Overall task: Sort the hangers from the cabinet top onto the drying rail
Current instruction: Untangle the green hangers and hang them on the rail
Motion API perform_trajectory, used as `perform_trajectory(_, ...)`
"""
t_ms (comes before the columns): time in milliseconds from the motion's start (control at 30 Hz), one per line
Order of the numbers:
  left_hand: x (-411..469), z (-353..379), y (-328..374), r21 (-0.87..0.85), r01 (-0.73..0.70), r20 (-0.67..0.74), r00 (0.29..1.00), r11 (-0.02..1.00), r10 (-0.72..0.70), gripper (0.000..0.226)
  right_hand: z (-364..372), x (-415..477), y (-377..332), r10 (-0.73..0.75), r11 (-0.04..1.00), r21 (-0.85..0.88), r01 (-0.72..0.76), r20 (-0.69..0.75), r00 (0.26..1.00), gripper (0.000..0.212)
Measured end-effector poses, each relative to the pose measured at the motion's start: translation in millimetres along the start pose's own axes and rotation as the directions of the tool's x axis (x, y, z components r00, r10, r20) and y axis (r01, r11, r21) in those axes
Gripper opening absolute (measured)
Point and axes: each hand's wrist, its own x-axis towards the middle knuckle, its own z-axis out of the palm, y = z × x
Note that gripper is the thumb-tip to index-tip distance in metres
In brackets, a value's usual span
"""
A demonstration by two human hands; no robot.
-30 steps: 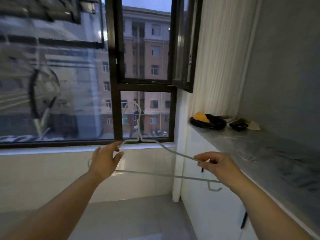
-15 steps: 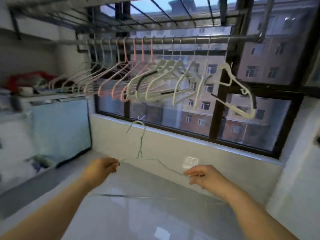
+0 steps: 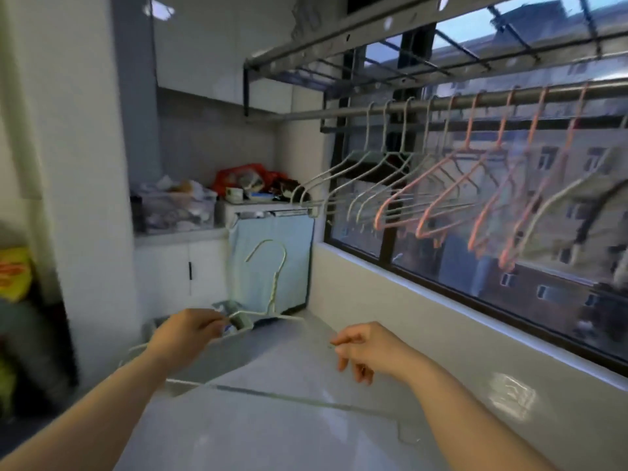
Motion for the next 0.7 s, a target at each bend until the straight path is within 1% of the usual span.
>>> perform_trajectory(67,36.5,-15.7,-11.0,0.041,0.003,-0.017,1.000,0.999,-0.002,0.015,3.0,41.4,-20.1,-0.039,0.999,0.005,0.039,0.032,0.999,0.030)
perform_trajectory(133,72.2,-32.2,-18.8,0.068,-0.001,-0.067,0.998,0.998,0.006,0.018,3.2,76.2,-40.8,-0.070,0.997,0.022,0.069,0.049,0.996,0.029)
perform_trajectory(267,131.4,-49.4,-29.9,0.079,-0.016,-0.242,0.970,0.997,0.035,0.021,-0.5,136.2,-74.6,-0.117,0.991,0.065,0.118,-0.014,0.993,0.024)
perform_trajectory(333,150.9,-50.1,-31.7,0.067,-0.051,-0.287,0.956,0.996,0.068,0.020,0.2,152.3,-84.9,-0.116,0.991,0.063,0.118,-0.030,0.993,0.022)
perform_trajectory(433,200.6,-44.5,-36.9,0.009,-0.170,-0.245,0.955,0.985,0.167,0.017,4.9,185.9,-93.5,-0.090,0.994,0.054,0.094,-0.075,0.993,0.021)
perform_trajectory(533,259.0,-37.3,-28.9,-0.072,-0.256,-0.139,0.959,0.964,0.245,0.013,8.1,222.4,-99.6,-0.061,0.996,0.061,0.071,-0.163,0.985,0.021)
perform_trajectory(633,309.4,-31.2,-16.9,-0.193,-0.359,-0.105,0.933,0.913,0.345,0.017,11.2,261.4,-108.2,-0.033,0.990,0.122,0.073,-0.298,0.954,0.016)
perform_trajectory(700,340.8,-29.5,-12.3,-0.248,-0.406,-0.110,0.914,0.880,0.391,0.024,12.7,288.2,-118.3,0.016,0.978,0.197,0.070,-0.403,0.915,0.018)
